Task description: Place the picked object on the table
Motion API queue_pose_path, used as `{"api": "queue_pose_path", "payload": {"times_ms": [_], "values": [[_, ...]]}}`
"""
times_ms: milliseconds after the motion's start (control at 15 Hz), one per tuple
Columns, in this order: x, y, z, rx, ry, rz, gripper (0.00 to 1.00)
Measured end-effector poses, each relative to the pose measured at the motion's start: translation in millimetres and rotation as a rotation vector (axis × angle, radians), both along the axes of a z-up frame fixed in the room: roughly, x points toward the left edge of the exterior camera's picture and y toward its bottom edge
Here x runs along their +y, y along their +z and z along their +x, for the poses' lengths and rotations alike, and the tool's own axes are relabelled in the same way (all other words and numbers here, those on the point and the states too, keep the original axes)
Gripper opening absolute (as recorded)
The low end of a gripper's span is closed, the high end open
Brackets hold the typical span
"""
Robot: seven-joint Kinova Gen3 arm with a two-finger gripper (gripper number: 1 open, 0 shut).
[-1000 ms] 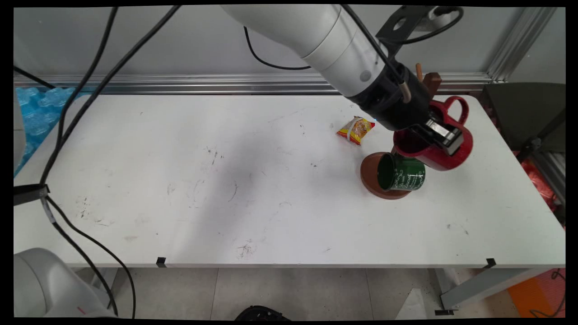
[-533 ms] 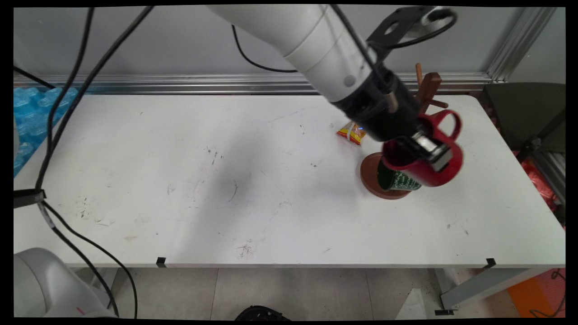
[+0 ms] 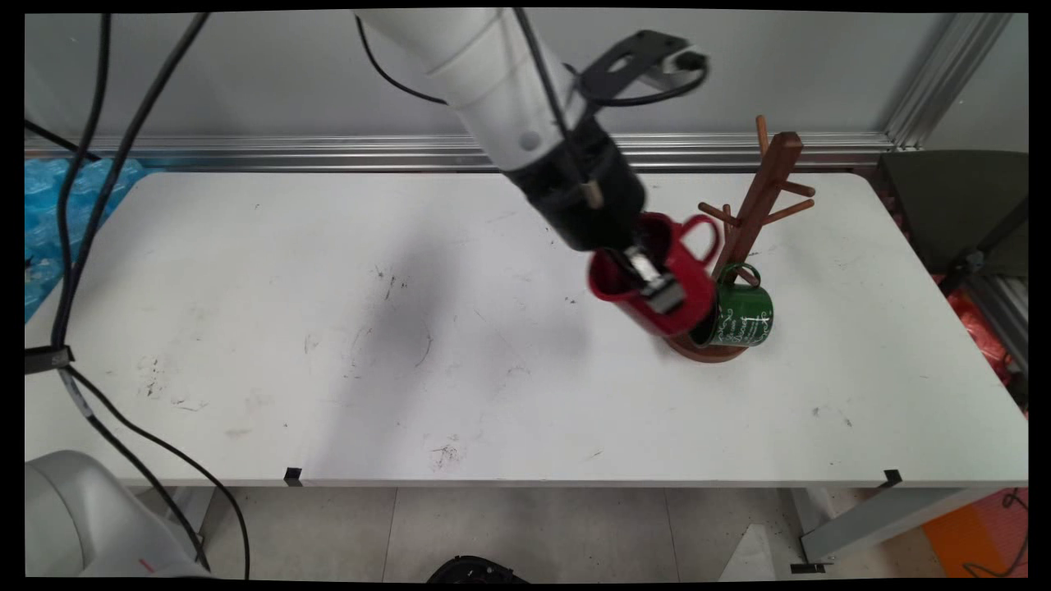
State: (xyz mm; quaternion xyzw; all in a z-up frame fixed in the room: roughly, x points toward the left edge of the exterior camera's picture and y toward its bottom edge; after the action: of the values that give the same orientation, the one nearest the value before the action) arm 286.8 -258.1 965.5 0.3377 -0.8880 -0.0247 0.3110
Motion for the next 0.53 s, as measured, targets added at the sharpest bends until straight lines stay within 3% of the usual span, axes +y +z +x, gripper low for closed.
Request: {"api": "queue_pose_path", "payload": {"times_ms": [533], "values": [[-35,13,63,-0.266,0.011,-0.057,0.00]]}}
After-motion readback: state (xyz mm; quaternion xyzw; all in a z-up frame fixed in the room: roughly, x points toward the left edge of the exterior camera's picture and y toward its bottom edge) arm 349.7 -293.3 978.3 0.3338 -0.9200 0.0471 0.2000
